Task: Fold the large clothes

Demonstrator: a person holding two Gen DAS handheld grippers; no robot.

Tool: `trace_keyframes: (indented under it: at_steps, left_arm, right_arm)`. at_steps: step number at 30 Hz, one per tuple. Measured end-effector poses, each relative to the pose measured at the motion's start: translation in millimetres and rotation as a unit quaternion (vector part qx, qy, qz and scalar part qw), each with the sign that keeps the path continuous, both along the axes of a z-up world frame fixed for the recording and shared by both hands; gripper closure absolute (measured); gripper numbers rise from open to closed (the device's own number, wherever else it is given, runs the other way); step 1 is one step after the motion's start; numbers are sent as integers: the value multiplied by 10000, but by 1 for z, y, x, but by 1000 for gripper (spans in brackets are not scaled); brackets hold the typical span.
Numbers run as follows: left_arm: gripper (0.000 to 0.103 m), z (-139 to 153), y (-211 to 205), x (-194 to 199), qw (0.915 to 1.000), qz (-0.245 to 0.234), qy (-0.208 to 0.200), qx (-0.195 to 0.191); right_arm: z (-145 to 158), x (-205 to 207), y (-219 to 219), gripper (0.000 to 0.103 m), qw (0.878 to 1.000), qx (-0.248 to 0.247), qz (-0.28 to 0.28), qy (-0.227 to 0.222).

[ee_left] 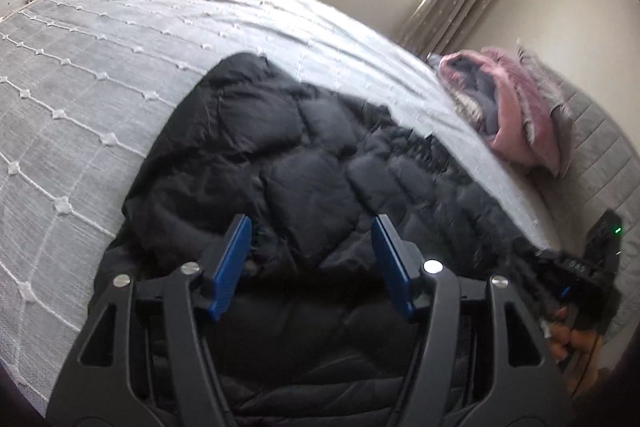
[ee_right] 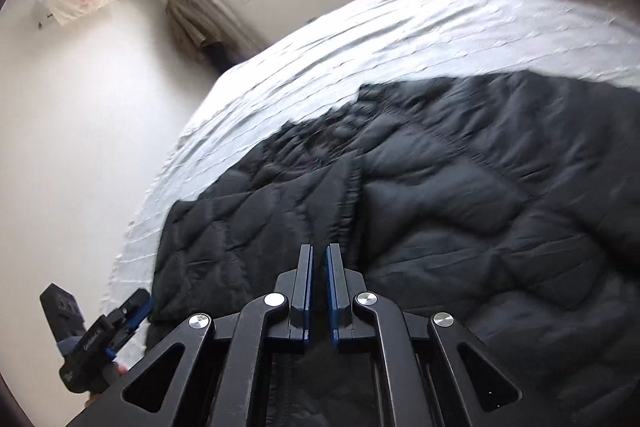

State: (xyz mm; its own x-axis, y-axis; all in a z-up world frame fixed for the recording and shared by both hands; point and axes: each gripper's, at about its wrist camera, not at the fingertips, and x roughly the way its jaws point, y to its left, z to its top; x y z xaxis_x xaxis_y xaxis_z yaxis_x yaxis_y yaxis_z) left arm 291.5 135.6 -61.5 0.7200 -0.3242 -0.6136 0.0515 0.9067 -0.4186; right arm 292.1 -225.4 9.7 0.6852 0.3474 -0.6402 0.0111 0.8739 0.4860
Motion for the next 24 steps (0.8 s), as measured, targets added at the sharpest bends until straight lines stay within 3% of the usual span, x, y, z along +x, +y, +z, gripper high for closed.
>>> trace_keyframes:
  at_steps: [3,5,8,10,12,17,21,24]
  left_arm:
    - [40,-7,-14,1,9992,-51,196,336]
    - [40,-4,-21,0,9984,-60,205,533]
    - [33,1,-24,-3,9987,-98,241,446]
    - [25,7,-28,-8,9988,-145,242,391]
    - [22,13,-33,-12,9986,-196,229,435]
    - [15,20,-49,-24,9978,-332,301,486]
    - [7,20,-66,-32,9957,-451,319,741]
    - [7,15,-76,-36,9954,-551,452,639]
  right_arm:
    - [-18,-1,-11,95,9988,-158,-168,431]
    - [-23,-11,-29,94,9985,105,-288,463]
    - [-18,-27,-58,86,9968,473,-462,459]
    - [-13,-41,-86,70,9941,636,-741,472]
    - [-6,-54,-111,19,9902,669,-1177,351]
    - [0,-108,-189,16,9694,741,-2334,181]
    - [-6,-146,-251,16,9348,737,-3454,361]
    - [-16,-171,-288,16,9072,760,-4100,563]
